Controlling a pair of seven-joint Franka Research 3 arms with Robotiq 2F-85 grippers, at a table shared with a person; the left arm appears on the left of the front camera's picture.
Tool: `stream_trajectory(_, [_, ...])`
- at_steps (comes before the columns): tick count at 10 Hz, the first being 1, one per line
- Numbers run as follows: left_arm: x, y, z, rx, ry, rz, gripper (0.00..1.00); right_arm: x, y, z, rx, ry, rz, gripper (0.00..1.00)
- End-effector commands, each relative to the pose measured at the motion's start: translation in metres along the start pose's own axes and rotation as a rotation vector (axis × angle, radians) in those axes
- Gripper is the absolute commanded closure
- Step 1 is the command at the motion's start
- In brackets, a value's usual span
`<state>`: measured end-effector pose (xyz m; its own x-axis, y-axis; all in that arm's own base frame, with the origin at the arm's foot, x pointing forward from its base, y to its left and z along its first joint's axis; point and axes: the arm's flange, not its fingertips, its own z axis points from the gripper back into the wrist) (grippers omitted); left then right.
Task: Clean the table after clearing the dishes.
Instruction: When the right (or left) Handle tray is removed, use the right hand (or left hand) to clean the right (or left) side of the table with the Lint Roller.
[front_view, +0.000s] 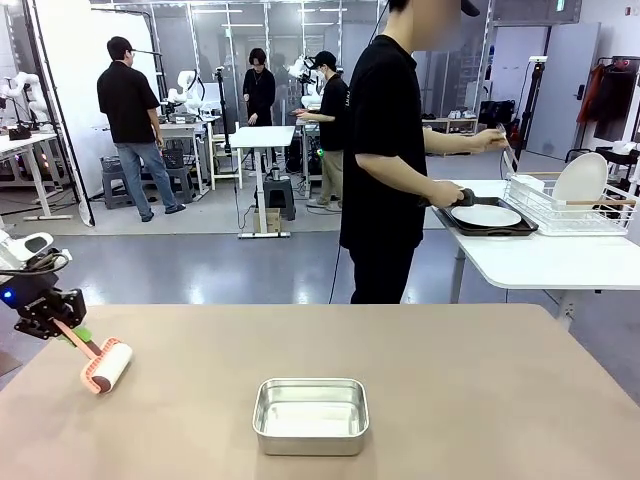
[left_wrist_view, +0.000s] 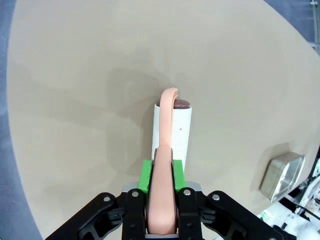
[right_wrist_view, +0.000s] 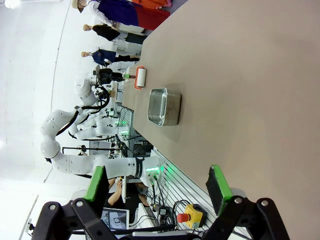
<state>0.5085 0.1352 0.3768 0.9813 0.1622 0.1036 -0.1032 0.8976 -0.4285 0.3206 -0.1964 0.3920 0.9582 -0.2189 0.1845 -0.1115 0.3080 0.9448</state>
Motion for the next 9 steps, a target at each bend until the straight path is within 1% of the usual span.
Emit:
stream_trajectory(1, [-0.001,0.042,-0.029,0.228,-0.069,0.049,0.79,0.0,0.001,0.0,-0.003,-0.008,0.003,0.0])
stream_trajectory(4, [-0.006,0.055,-0.013,0.284,-0.127,0.084,0.79,0.0,0.001,0.0,-0.003,-0.008,0.003,0.0])
stream_trajectory(5, [-0.007,0.057,-0.008,0.288,-0.137,0.093,0.79,0.0,0.001,0.0,-0.003,-0.008,0.003,0.0])
stream_trajectory(6, [-0.008,0.06,-0.003,0.32,-0.137,0.103,0.79,0.0,0.001,0.0,-0.003,-0.008,0.003,0.0])
stream_trajectory(8, [-0.009,0.056,0.014,0.411,-0.15,0.104,0.79,0.0,0.001,0.0,-0.003,-0.008,0.003,0.0])
stream_trajectory(9, [-0.009,0.047,0.026,0.394,-0.156,0.085,0.79,0.0,0.001,0.0,-0.003,-0.008,0.003,0.0])
